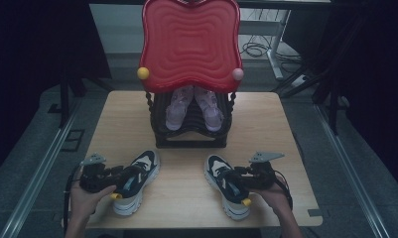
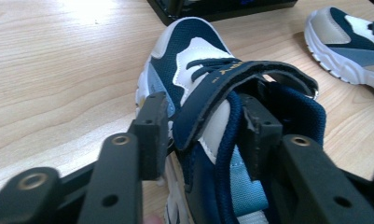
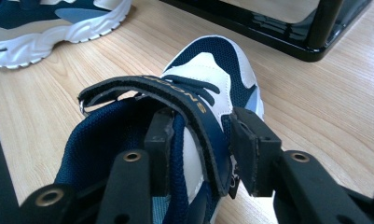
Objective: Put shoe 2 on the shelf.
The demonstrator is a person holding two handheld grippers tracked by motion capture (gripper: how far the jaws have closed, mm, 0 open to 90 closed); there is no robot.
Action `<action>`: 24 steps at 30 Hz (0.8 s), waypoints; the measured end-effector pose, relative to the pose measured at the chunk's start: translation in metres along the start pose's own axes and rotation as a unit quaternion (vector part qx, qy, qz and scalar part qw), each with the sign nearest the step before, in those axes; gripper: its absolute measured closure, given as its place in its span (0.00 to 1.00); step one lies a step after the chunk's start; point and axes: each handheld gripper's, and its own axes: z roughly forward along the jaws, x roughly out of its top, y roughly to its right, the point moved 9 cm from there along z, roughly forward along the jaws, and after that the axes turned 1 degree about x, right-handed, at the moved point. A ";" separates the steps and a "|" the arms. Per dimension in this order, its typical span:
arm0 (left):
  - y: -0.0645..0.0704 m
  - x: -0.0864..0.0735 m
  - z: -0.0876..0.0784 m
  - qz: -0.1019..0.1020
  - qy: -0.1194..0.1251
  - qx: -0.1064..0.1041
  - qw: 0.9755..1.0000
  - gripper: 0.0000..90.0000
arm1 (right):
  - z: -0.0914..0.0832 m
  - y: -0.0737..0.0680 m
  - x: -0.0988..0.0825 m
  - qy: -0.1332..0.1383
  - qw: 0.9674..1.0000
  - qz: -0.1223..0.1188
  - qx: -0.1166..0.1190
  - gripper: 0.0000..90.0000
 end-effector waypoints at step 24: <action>-0.001 0.002 -0.006 0.000 0.019 0.011 1.000 0.82 | -0.004 0.002 0.000 0.025 0.999 0.022 0.005 0.78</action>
